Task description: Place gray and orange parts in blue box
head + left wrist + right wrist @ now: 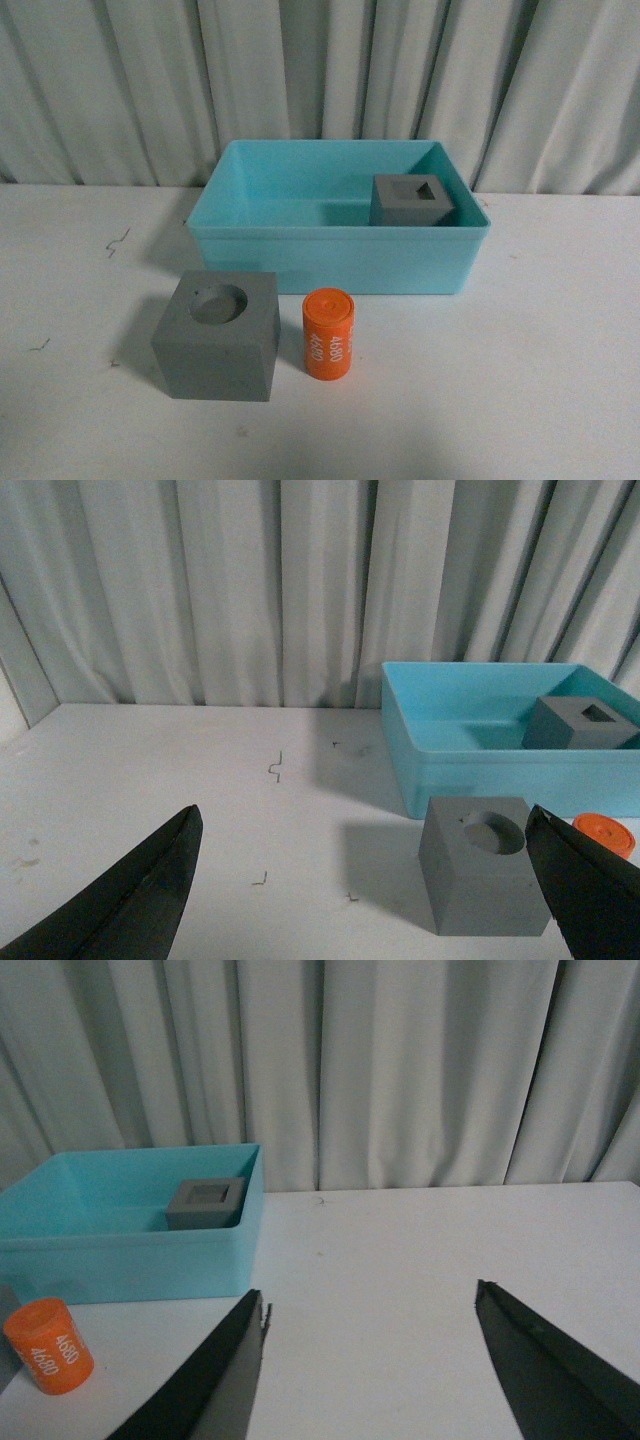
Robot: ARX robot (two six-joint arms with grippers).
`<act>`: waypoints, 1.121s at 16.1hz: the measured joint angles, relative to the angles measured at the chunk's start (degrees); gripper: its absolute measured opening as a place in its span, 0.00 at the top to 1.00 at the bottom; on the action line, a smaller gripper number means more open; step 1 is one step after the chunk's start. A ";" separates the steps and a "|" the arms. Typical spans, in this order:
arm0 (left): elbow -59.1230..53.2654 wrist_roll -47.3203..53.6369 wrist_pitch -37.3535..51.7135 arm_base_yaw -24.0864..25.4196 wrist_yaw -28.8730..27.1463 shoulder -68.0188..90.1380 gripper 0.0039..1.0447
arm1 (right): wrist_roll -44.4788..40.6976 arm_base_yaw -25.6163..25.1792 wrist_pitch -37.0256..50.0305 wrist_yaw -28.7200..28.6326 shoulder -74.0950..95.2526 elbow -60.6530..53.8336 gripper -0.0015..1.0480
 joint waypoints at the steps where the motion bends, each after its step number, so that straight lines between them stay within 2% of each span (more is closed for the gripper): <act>1: 0.00 0.02 0.00 0.00 0.00 0.00 0.06 | 0.00 0.00 -0.02 0.00 0.00 0.00 0.30; 2: 0.00 0.00 0.00 0.00 0.00 0.00 0.06 | 0.00 0.00 -0.02 0.00 0.00 0.00 0.18; 3: 4.76 0.57 -13.57 2.51 7.41 4.85 0.06 | 0.02 0.00 -0.04 0.11 0.00 0.00 0.06; 4: 12.17 0.22 -24.41 3.26 14.84 19.39 0.06 | 0.00 0.00 0.07 -0.13 0.00 0.00 0.06; 5: 16.59 -1.57 -28.96 0.20 18.95 29.07 0.06 | 0.00 0.35 0.04 -0.07 0.00 0.00 0.07; 6: 17.25 -2.99 -26.95 -3.80 19.58 34.99 0.06 | 0.02 0.31 0.00 -0.02 0.00 0.00 0.06; 11: 23.06 -9.86 -10.67 -14.67 13.46 56.43 0.06 | 0.00 0.31 0.02 -0.02 0.00 0.00 0.06; 13: 27.17 -11.23 -5.55 -16.74 12.15 63.52 0.06 | 0.00 0.31 0.02 -0.02 0.00 0.00 0.06; 18: 33.83 -10.05 5.95 -18.21 9.07 77.77 0.06 | 0.00 0.31 0.02 -0.02 0.00 0.00 0.06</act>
